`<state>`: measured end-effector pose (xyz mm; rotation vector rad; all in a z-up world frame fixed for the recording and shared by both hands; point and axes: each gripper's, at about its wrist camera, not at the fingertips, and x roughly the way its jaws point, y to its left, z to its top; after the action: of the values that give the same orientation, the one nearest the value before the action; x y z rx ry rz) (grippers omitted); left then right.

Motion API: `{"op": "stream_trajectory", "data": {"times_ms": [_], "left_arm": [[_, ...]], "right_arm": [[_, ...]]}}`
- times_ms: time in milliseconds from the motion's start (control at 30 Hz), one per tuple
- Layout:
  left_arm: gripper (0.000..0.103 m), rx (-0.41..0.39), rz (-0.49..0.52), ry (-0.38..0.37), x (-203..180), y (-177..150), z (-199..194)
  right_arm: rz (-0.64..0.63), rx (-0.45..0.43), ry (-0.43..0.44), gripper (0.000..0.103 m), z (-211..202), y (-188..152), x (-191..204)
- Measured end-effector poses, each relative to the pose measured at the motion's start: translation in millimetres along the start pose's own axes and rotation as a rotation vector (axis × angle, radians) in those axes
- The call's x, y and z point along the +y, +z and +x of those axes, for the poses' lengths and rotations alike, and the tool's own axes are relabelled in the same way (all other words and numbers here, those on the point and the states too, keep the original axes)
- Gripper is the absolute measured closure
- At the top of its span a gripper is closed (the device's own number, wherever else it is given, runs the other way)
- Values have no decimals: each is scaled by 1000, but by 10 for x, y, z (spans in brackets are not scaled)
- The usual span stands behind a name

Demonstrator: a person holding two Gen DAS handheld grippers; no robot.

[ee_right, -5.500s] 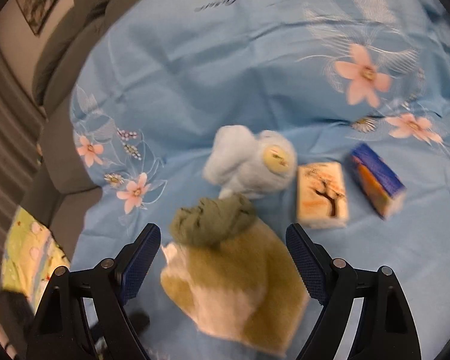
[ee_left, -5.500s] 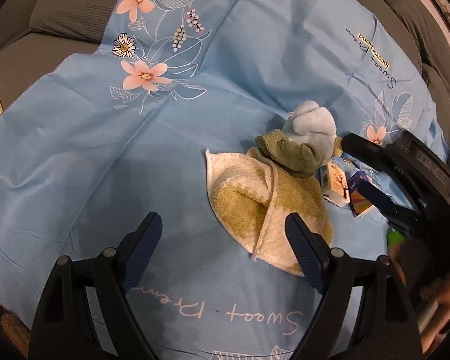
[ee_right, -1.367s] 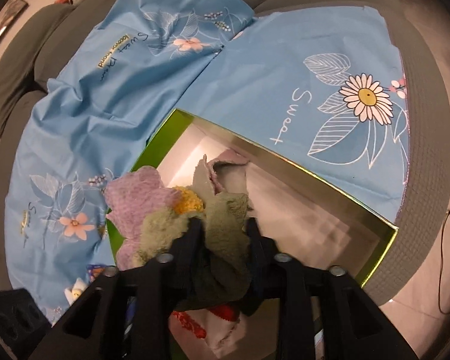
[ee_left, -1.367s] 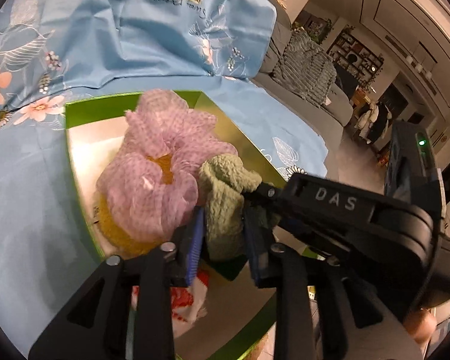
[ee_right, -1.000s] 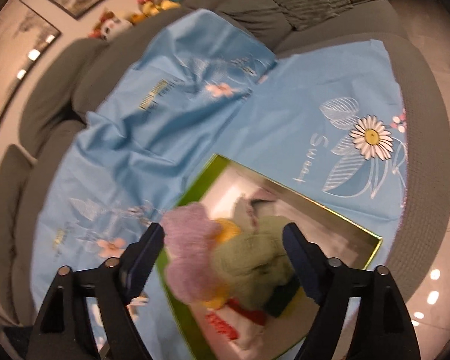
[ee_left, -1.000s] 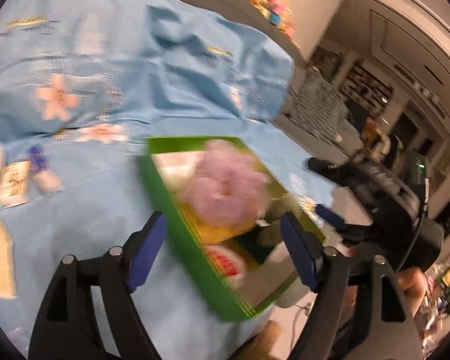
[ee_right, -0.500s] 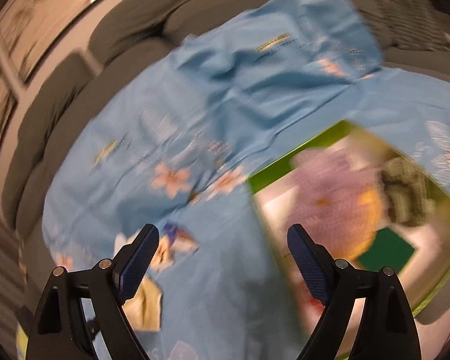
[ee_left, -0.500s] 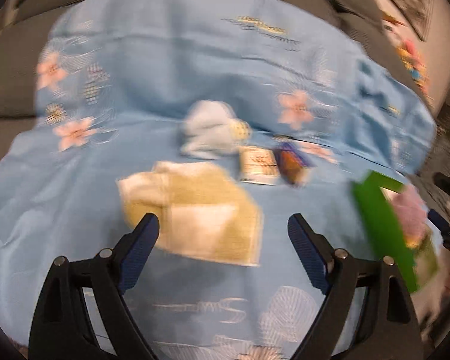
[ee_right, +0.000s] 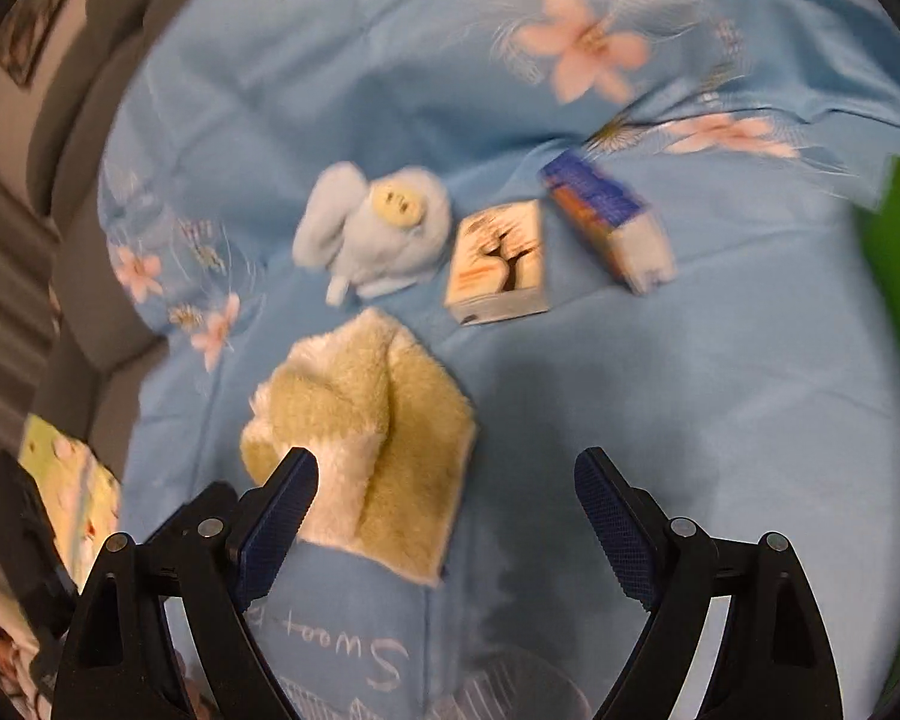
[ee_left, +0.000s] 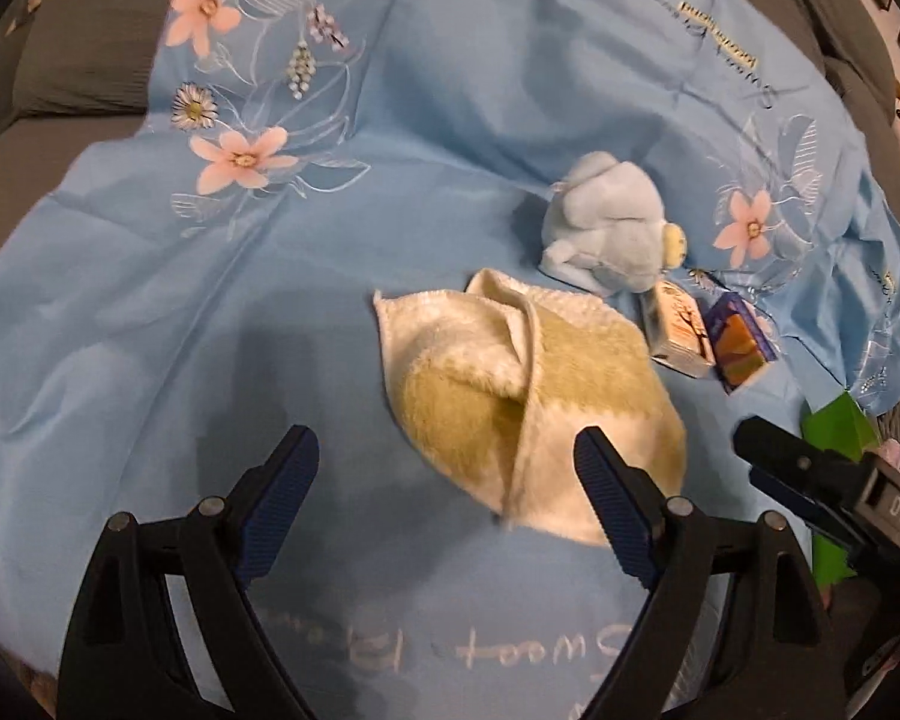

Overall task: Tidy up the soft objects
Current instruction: 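Grasp the yellow-and-white fuzzy towel with the right gripper, then carry the yellow-and-white towel into the green box and release it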

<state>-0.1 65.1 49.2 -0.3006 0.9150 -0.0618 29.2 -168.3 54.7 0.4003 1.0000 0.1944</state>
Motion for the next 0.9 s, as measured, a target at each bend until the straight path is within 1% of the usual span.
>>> {"op": "stream_trajectory", "data": {"times_ms": [100,133,167,200,233,267,300,367,433,467,500,533,567,600,633,667,700,733,800,900], "left_arm": [[17,33,-5,0,47,104,161],[18,33,-21,2,71,131,198],[18,26,-47,-14,89,152,226],[21,27,-77,-53,100,161,264],[23,45,-101,-104,99,164,329],[24,66,-110,-131,82,163,382],[24,87,-108,-139,54,153,447],[24,88,-80,-101,-4,128,511],[24,71,-68,-79,-45,115,544],[24,62,-70,-76,-59,114,550],[26,58,-75,-76,-71,116,560],[33,53,-80,-79,-80,115,567],[38,51,-78,-81,-90,110,570],[49,49,-75,-87,-88,111,575],[60,51,-76,-104,-94,106,575],[64,53,-83,-122,-103,115,586],[69,57,-96,-147,-91,99,587],[73,65,-107,-171,-103,87,602],[77,61,-107,-174,-141,48,586],[77,65,-105,-175,-174,-1,520]], "right_arm": [[-23,11,13,15,211,147,104],[-32,21,13,15,276,185,140],[-49,41,11,15,383,243,185],[-63,50,8,15,446,273,215],[-79,54,2,15,519,305,260],[-104,60,-9,15,596,331,297],[-121,66,-15,15,663,347,317],[-119,81,6,15,763,355,303],[-112,65,35,15,779,367,289],[-107,71,82,16,782,383,272],[-98,81,107,24,802,388,258],[-90,83,112,27,807,393,243],[-90,79,102,34,803,389,239],[-94,79,103,43,802,379,246],[-93,86,114,48,810,367,255],[-84,104,152,55,826,340,268],[-74,115,175,57,844,317,286],[-65,116,190,58,840,289,286],[-55,108,214,62,823,224,295],[2,137,276,64,773,154,235]]}}
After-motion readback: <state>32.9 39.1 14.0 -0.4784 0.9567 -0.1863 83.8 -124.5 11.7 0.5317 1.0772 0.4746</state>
